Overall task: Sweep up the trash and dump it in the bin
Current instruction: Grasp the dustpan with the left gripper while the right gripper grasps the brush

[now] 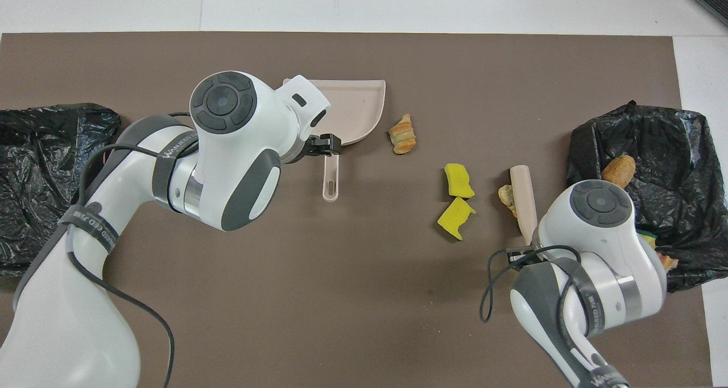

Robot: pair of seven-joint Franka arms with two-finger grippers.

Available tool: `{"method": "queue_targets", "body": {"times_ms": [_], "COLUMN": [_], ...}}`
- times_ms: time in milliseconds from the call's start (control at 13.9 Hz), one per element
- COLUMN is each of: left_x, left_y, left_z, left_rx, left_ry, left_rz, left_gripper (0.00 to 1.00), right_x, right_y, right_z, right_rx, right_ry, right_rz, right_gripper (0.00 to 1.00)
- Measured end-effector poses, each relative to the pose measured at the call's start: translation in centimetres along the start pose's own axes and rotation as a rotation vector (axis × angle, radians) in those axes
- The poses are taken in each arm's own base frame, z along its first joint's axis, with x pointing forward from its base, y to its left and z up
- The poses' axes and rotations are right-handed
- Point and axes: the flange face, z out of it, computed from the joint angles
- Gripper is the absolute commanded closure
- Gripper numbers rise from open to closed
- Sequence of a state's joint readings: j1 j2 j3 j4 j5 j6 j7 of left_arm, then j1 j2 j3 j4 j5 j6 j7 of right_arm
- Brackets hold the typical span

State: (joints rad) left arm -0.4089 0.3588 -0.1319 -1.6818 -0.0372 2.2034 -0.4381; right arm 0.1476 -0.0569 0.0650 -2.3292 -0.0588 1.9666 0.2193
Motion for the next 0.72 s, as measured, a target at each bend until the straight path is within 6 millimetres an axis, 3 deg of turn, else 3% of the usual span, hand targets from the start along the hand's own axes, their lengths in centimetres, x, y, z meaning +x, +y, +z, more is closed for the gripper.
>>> {"method": "queue_targets", "body": {"times_ms": [361, 505, 649, 721], "left_x": [-2.1, -2.1, -2.2, -2.4], "left_y": [2.8, 2.7, 2.7, 2.9], "left_z": [4.5, 5.0, 5.3, 5.4], "left_rx": [0.006, 0.009, 0.01, 0.01], "left_ry": [-0.043, -0.049, -0.053, -0.056], "left_rz": [0.044, 0.045, 0.047, 0.051], "left_gripper": [0.0, 0.0, 0.23, 0.39], "right_x": [-0.2, 0.1, 0.7, 1.2], "right_y": [-6.6, -7.5, -6.4, -4.7], "right_z": [-2.2, -3.3, -5.1, -6.2], "right_rx": [0.121, 0.131, 0.133, 0.144], "right_ry": [0.011, -0.015, -0.054, -0.061], "right_rz": [-0.052, -0.064, -0.08, -0.091], "right_gripper": [1.0, 1.0, 1.0, 1.0]}}
